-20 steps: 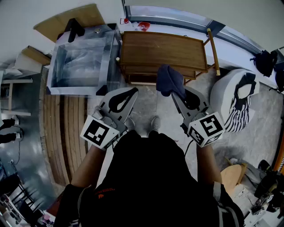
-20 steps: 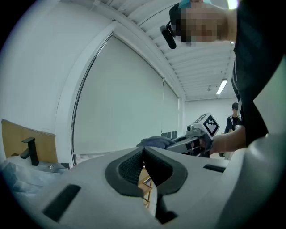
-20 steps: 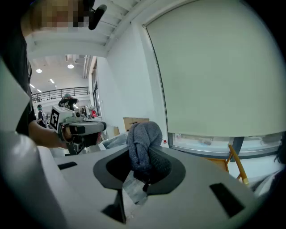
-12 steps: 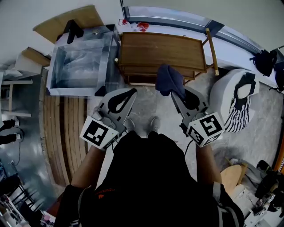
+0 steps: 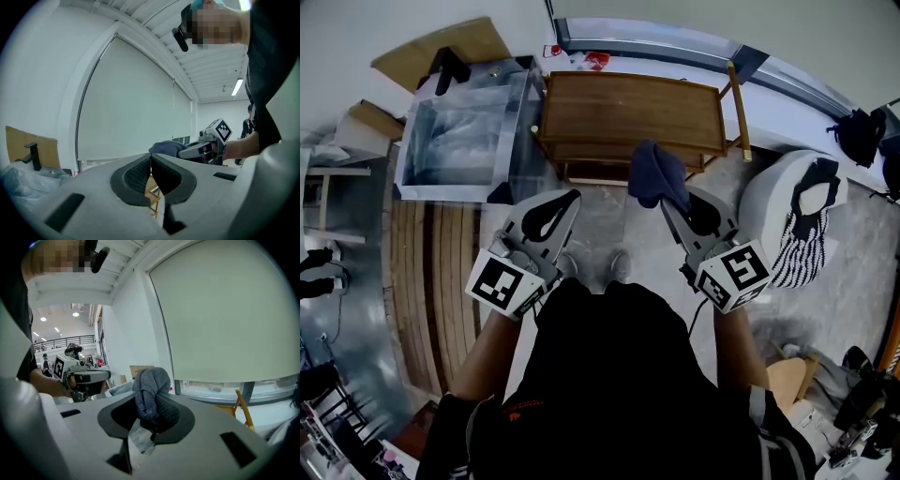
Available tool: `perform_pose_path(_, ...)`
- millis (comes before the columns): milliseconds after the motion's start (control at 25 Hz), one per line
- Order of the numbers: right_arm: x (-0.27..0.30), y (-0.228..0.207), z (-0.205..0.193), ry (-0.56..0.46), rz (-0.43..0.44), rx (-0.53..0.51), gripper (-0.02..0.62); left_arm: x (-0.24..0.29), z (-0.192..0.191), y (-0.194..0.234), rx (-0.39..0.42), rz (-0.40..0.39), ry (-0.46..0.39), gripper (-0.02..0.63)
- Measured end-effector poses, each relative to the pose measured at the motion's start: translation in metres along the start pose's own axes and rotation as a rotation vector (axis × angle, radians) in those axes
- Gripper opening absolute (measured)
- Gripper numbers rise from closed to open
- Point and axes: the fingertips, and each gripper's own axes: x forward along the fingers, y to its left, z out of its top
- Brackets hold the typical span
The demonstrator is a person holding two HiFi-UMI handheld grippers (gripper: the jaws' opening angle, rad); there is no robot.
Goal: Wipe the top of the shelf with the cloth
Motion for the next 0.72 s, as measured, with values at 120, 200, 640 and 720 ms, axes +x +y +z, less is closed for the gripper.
perform_pose_path(120,-0.01,-0.012,-0.003,0.003,0.009,0.001,0.086,0.006,-0.002,-0.008,0.0,0.018,0.005,0.02)
perform_pose_path(200,-0.014,-0.02,-0.005,0.003,0.013,0.003,0.086,0.011,-0.003,-0.013,0.002,0.026,0.008,0.02)
perform_pose_path(640,-0.022,-0.052,-0.005,-0.005,-0.004,0.017,0.084,0.031,-0.003,-0.011,0.004,0.044,0.009,0.02)
perform_pose_path(720,-0.022,-0.056,-0.004,-0.005,-0.009,0.016,0.084,0.036,-0.002,-0.009,0.007,0.041,0.003,0.02)
